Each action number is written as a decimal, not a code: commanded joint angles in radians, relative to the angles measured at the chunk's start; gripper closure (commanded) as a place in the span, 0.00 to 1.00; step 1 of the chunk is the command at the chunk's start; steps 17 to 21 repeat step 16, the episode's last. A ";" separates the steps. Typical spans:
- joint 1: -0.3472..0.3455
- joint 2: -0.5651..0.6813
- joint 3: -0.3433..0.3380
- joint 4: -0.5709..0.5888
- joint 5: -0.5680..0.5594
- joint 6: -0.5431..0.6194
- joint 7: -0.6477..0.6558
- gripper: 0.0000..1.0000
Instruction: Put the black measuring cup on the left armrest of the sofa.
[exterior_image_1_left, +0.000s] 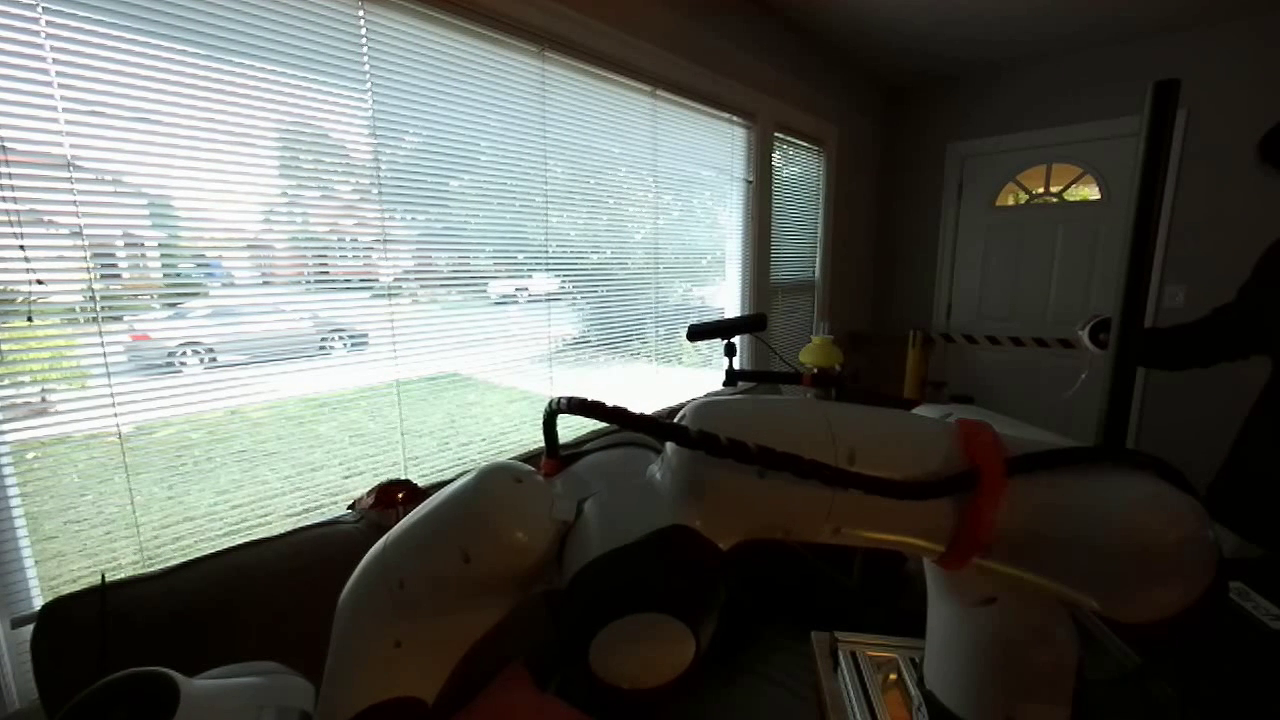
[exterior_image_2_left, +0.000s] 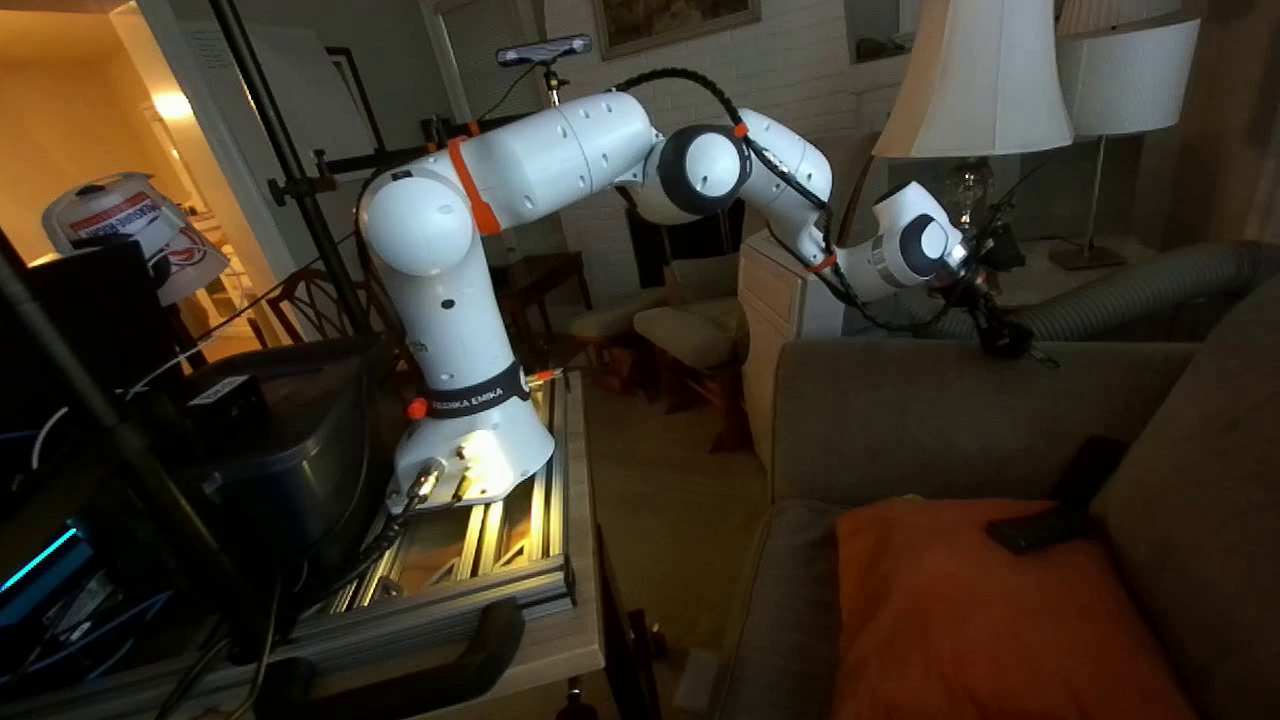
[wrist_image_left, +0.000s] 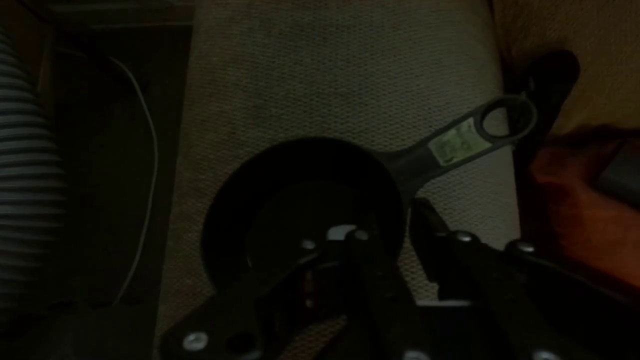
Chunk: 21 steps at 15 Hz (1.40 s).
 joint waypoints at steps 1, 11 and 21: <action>0.019 0.006 -0.031 -0.014 -0.009 0.027 0.046 0.43; 0.045 -0.033 -0.047 0.027 0.004 -0.047 0.040 0.00; 0.041 -0.065 -0.020 0.068 0.012 -0.049 0.039 0.00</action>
